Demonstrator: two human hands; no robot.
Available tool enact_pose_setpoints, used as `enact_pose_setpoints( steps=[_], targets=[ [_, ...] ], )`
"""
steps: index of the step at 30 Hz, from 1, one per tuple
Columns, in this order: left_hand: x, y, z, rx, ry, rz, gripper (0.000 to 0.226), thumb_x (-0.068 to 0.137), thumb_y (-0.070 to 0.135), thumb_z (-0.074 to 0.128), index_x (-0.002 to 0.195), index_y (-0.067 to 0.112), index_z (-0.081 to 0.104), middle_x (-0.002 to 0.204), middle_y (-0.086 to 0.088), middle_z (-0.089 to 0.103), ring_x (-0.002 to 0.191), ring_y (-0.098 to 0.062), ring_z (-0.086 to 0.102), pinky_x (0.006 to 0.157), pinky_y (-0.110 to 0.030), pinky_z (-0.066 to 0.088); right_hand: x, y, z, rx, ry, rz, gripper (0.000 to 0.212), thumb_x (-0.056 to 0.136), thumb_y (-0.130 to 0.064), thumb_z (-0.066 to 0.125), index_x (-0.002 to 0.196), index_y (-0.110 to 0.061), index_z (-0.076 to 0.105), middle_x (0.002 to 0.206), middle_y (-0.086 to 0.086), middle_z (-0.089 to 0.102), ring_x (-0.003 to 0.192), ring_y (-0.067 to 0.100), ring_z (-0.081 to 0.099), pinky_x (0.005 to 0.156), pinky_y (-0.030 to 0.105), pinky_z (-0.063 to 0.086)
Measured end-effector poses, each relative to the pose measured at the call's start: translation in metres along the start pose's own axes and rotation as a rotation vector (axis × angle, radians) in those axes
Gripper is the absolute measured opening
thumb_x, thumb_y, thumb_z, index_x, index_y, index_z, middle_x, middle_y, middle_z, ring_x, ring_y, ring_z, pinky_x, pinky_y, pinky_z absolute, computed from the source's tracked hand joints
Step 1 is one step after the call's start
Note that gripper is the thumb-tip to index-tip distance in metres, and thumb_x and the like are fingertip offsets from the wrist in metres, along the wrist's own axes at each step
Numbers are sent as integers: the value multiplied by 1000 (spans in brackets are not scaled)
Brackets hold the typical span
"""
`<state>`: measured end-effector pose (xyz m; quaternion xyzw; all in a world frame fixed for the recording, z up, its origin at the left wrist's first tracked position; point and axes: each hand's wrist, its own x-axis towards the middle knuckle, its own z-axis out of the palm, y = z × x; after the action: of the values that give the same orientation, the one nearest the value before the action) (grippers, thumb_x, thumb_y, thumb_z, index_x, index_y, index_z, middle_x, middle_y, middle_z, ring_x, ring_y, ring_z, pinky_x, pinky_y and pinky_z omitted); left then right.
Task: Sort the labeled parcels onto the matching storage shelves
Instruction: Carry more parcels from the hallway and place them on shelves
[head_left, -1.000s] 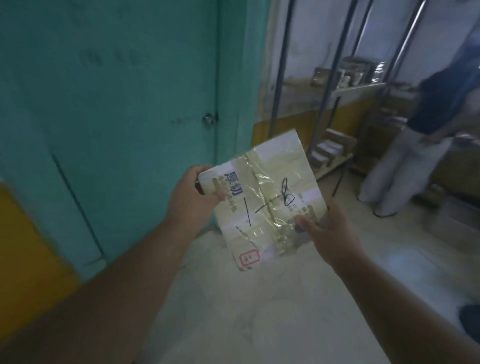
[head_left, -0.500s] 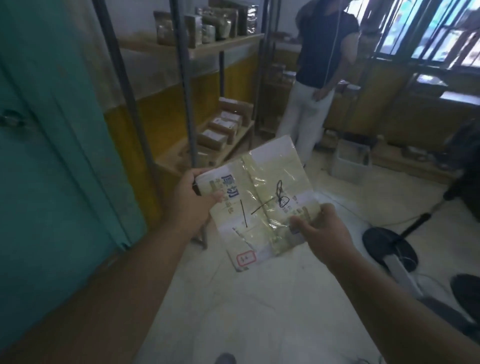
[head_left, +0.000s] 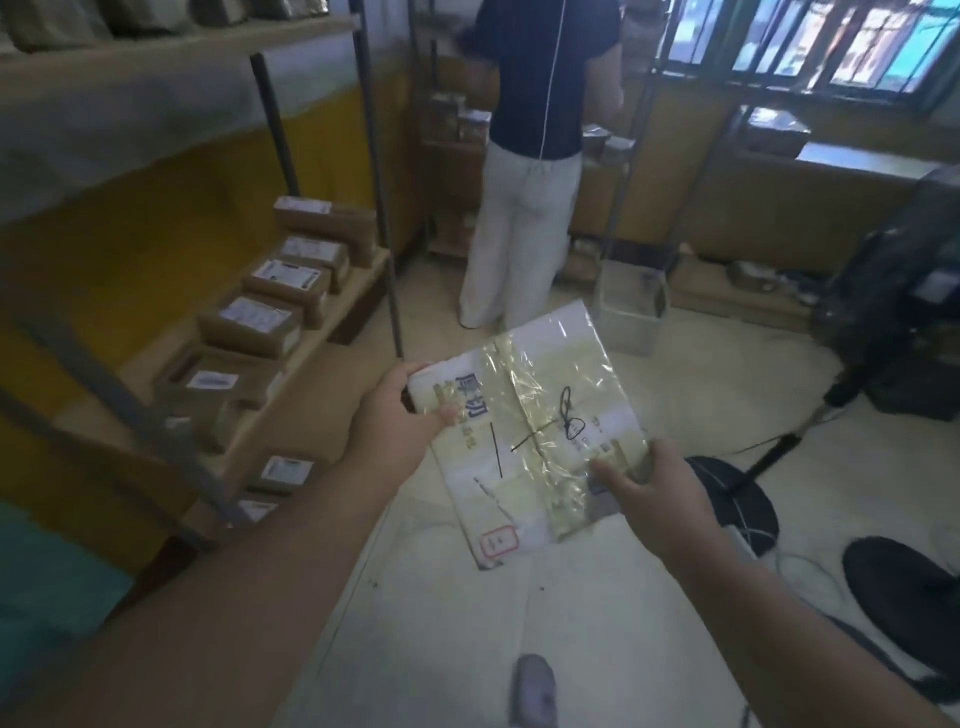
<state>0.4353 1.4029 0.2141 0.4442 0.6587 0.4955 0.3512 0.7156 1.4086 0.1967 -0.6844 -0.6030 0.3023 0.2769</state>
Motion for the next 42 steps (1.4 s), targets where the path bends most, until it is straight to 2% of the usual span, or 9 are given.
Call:
enact_pose_setpoints(
  steps=[9, 13, 16, 19, 24, 30, 32, 38, 42],
  targets=[
    [136, -13, 25, 23, 266, -148, 55, 78, 30, 84, 124, 38, 54, 109, 14, 67, 94, -9, 68, 80, -42, 62, 205, -52, 23, -134, -267, -153, 43, 79, -53, 75, 103, -25, 54, 88, -5, 69, 76, 13, 66, 64, 35, 51],
    [203, -38, 22, -18, 418, -246, 66, 77, 27, 85, 131, 17, 49, 114, 6, 64, 86, 1, 61, 64, -21, 54, 288, -78, 69, -170, -394, -219, 48, 71, -50, 80, 104, -22, 58, 81, -2, 71, 70, 14, 70, 69, 42, 57],
    [267, -59, 27, -66, 387, -310, 61, 79, 25, 84, 127, 16, 48, 109, 9, 64, 81, 3, 61, 55, -13, 50, 352, -90, 104, -235, -416, -241, 51, 70, -53, 80, 102, -19, 61, 77, -3, 71, 64, 7, 68, 58, 31, 53],
    [323, -74, 36, -90, 385, -339, 67, 76, 26, 86, 130, 19, 47, 116, 4, 66, 89, -5, 66, 76, -31, 60, 413, -104, 120, -343, -398, -247, 51, 68, -56, 76, 98, -17, 61, 76, -6, 68, 63, 2, 63, 49, 21, 40],
    [392, -89, 47, -100, 365, -396, 70, 75, 20, 87, 131, 25, 45, 119, 4, 67, 97, -10, 69, 87, -43, 59, 499, -116, 152, -366, -437, -233, 65, 58, -67, 72, 103, -23, 58, 81, -5, 68, 70, 11, 67, 61, 35, 55],
    [444, -122, 57, -51, 478, -500, 73, 81, 3, 80, 141, 19, 41, 119, 2, 65, 88, 3, 63, 66, -8, 51, 585, -117, 229, -379, -601, -266, 74, 56, -75, 70, 113, -32, 52, 95, -1, 65, 82, 19, 65, 74, 39, 55],
    [459, -140, 68, 33, 554, -534, 73, 81, 10, 82, 141, 24, 43, 114, 9, 65, 83, 9, 60, 62, -4, 46, 614, -112, 258, -416, -673, -314, 70, 62, -72, 71, 114, -31, 52, 97, -1, 65, 83, 21, 65, 74, 36, 53],
    [497, -210, 107, 205, 652, -713, 68, 76, 32, 85, 133, 42, 49, 104, 17, 66, 85, -11, 69, 76, -40, 61, 693, -84, 344, -500, -909, -349, 58, 69, -59, 71, 112, -26, 50, 97, 1, 61, 76, 15, 58, 59, 26, 41],
    [518, -275, 119, 203, 651, -851, 70, 75, 37, 83, 134, 51, 47, 99, 17, 68, 78, -7, 69, 73, -30, 56, 716, -52, 414, -556, -962, -338, 58, 69, -55, 73, 114, -23, 55, 96, 1, 64, 80, 21, 59, 59, 27, 39]
  ],
)
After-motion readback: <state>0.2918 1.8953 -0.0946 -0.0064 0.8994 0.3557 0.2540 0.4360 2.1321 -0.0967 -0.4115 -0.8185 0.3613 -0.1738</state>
